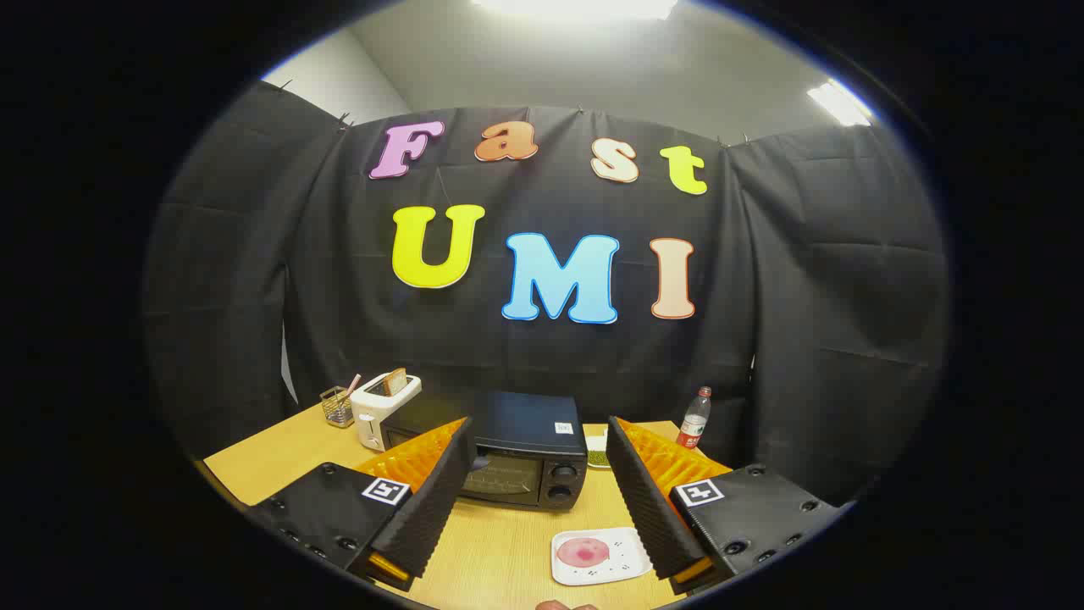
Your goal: Open the toaster oven, put the food inside, and close the toaster oven door.
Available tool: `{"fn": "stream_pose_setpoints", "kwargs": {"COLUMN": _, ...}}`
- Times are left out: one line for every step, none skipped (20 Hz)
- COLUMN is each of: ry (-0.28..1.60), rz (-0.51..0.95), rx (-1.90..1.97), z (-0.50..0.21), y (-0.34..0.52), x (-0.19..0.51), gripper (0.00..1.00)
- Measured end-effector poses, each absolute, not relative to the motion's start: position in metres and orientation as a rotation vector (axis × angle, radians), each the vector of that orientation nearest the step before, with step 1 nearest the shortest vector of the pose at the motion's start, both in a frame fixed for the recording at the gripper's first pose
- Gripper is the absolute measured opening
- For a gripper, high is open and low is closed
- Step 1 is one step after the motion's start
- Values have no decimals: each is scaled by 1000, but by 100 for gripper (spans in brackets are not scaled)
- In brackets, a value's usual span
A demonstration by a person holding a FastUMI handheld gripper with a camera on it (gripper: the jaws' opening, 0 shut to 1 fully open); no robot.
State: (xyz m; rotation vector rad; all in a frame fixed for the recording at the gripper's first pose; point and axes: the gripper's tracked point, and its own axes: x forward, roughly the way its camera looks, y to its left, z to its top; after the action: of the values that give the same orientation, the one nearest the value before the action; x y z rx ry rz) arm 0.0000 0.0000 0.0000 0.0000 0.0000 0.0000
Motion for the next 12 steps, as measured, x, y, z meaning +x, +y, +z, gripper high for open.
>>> {"fn": "stream_pose_setpoints", "kwargs": {"ry": -4, "rz": -1, "rx": -3, "z": 1, "y": 1, "x": 0, "gripper": 98}}
{"fn": "stream_pose_setpoints", "kwargs": {"ry": -6, "rz": -1, "rx": -5, "z": 2, "y": 1, "x": 0, "gripper": 98}}
{"fn": "stream_pose_setpoints", "kwargs": {"ry": -7, "rz": 1, "rx": -5, "z": 1, "y": 2, "x": 0, "gripper": 98}}
{"fn": "stream_pose_setpoints", "kwargs": {"ry": -8, "rz": 2, "rx": -5, "z": 1, "y": 3, "x": -1, "gripper": 98}}
{"fn": "stream_pose_setpoints", "kwargs": {"ry": -9, "rz": 4, "rx": -5, "z": 1, "y": 4, "x": -2, "gripper": 98}}
{"fn": "stream_pose_setpoints", "kwargs": {"ry": -5, "rz": 5, "rx": -8, "z": 0, "y": 4, "x": -3, "gripper": 98}}
{"fn": "stream_pose_setpoints", "kwargs": {"ry": -3, "rz": 3, "rx": -10, "z": 0, "y": 4, "x": -4, "gripper": 98}}
{"fn": "stream_pose_setpoints", "kwargs": {"ry": -7, "rz": -1, "rx": -11, "z": 1, "y": 2, "x": -4, "gripper": 98}}
{"fn": "stream_pose_setpoints", "kwargs": {"ry": -11, "rz": -7, "rx": -10, "z": 2, "y": 1, "x": -6, "gripper": 98}}
{"fn": "stream_pose_setpoints", "kwargs": {"ry": -12, "rz": -12, "rx": -6, "z": 2, "y": 1, "x": -7, "gripper": 98}}
{"fn": "stream_pose_setpoints", "kwargs": {"ry": -10, "rz": -13, "rx": -4, "z": 1, "y": 0, "x": -6, "gripper": 98}}
{"fn": "stream_pose_setpoints", "kwargs": {"ry": -6, "rz": -15, "rx": -5, "z": 0, "y": 1, "x": -6, "gripper": 98}}
